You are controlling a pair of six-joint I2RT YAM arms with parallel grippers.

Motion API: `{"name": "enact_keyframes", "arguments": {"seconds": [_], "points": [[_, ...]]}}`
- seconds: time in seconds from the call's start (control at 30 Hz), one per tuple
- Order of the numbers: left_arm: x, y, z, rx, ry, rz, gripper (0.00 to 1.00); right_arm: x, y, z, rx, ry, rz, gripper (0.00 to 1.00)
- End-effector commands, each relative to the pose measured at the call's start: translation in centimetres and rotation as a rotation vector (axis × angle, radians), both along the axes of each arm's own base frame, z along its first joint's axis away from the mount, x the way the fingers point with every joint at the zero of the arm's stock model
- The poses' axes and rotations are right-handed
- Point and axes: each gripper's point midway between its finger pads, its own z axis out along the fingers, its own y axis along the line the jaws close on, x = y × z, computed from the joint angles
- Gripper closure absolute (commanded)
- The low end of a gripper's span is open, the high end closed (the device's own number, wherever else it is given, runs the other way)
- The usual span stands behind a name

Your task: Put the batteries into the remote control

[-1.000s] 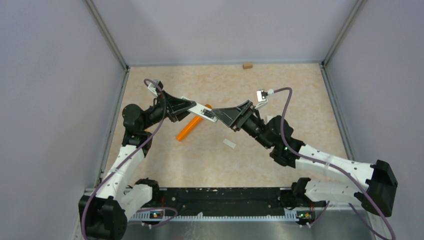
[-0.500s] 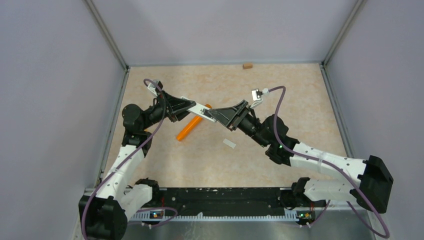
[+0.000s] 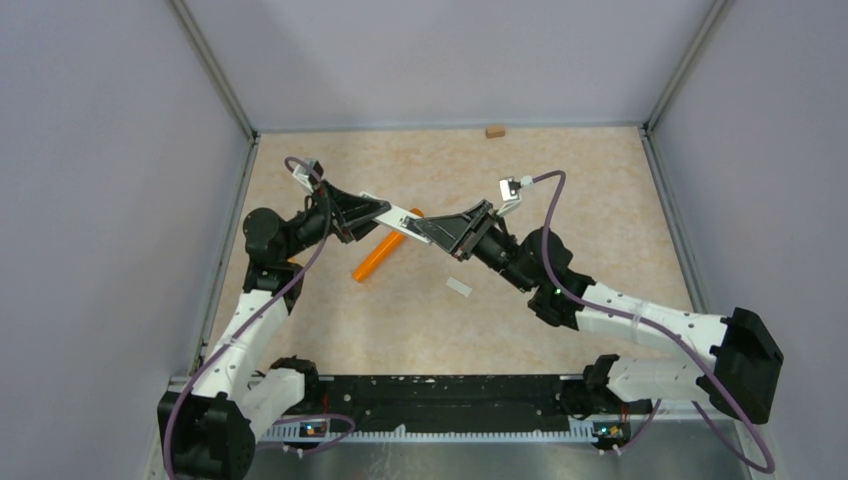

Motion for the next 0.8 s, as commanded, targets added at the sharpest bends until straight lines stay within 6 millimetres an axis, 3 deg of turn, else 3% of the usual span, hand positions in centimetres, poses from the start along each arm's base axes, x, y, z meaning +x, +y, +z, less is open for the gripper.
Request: {"name": "enact_keyframes", "arguments": {"seconds": [0.0, 0.17, 0.3, 0.4, 0.6, 0.77], "points": [[-1.7, 0.0, 3.2, -0.013, -0.145, -0.018, 1.0, 0.2, 0.3, 1.4, 0.004, -0.04, 0.006, 0.68], [-1.4, 0.0, 2.7, 0.012, -0.164, 0.0, 1.0, -0.1, 0.0, 1.8, 0.016, -0.035, 0.011, 0.62], [-1.0, 0.0, 2.3, 0.039, -0.179, 0.02, 1.0, -0.3, -0.8, 2.0, 0.013, -0.042, -0.001, 0.29], [-0.6, 0.0, 1.9, 0.053, -0.172, 0.031, 1.0, -0.7, -1.5, 2.8, 0.035, -0.079, -0.008, 0.21], [-0.4, 0.0, 1.7, 0.052, -0.163, 0.03, 1.0, -1.0, -2.7, 3.2, 0.085, -0.082, -0.028, 0.21], [-0.6, 0.0, 1.9, 0.052, -0.173, 0.03, 1.0, -0.5, -2.9, 2.5, 0.086, -0.053, -0.039, 0.37]]}}
